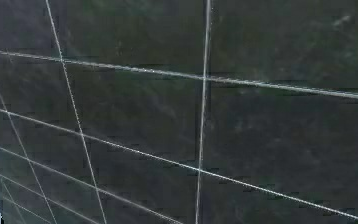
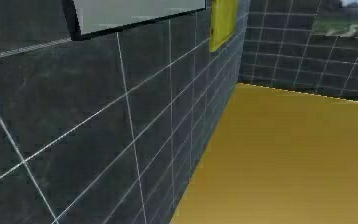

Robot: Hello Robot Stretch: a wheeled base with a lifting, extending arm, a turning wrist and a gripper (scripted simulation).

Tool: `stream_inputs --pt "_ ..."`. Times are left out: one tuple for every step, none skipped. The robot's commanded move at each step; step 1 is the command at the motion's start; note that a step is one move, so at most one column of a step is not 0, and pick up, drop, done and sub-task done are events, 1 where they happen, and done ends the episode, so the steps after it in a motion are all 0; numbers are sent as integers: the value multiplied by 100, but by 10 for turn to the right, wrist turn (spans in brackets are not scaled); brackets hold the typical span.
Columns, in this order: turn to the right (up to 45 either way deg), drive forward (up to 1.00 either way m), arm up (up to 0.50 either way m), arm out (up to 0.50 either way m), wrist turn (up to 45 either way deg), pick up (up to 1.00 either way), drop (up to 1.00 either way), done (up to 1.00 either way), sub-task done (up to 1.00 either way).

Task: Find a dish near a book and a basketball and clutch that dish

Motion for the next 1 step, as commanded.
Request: stream_inputs --pt "-300 0 0 0 0 0 0 0 0"
